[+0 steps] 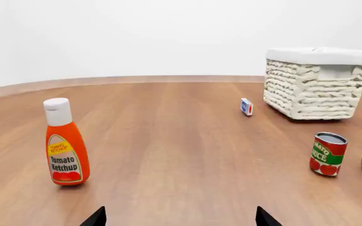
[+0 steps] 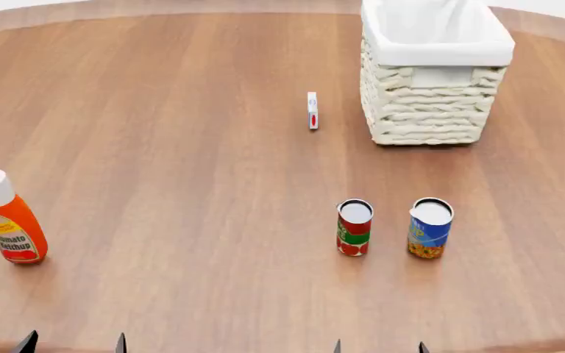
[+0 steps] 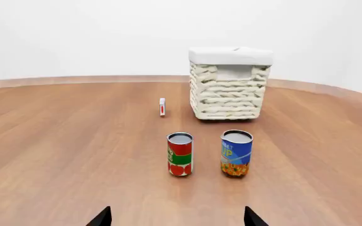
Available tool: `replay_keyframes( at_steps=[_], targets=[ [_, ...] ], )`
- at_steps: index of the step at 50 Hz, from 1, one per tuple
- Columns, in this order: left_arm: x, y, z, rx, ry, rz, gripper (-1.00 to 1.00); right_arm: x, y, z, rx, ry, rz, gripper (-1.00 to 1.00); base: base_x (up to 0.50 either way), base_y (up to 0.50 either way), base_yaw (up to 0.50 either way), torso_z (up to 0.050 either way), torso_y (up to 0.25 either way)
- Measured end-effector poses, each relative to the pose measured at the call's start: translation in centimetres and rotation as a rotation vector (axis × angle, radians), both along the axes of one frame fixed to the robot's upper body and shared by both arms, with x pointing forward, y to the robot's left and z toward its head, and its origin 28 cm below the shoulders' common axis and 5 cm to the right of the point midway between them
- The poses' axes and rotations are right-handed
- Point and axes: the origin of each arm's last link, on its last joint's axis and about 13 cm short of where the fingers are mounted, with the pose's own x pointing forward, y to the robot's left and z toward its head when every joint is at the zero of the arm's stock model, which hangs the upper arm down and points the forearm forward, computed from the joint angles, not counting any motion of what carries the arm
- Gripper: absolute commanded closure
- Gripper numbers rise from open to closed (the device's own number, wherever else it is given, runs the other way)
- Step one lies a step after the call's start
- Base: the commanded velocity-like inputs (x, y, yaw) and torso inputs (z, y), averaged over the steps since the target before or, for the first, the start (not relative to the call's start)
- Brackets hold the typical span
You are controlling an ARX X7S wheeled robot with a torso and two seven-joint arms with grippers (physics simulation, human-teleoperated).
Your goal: Pick up the cream cheese box, and put it in the basket.
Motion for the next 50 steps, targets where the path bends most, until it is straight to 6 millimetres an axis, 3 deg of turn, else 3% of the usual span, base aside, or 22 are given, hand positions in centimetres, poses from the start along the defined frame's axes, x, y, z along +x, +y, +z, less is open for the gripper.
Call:
replay_keyframes(
  at_steps=[23,36,50],
  targets=[
    [-0.2,-0.1,0.4,-0.004,-0.011,-0.012,-1.0,-0.1,0.0,0.5,0.003,-0.019,-0.003,-1.0,0.0,0.0,0.0,0.0,0.0],
    [-1.0,-0.1,2.1,-0.011,-0.06,-0.027,-1.0,-1.1,0.3,3.3,-0.006,-0.104,0.008,-1.0,0.0,0.0,0.0,0.0,0.0],
    [-2.8,-0.1,5.5,-0.022,-0.174,-0.036,-1.0,-3.0,0.6,7.3,-0.017,-0.221,0.025,-1.0,0.0,0.0,0.0,0.0,0.0]
  ],
)
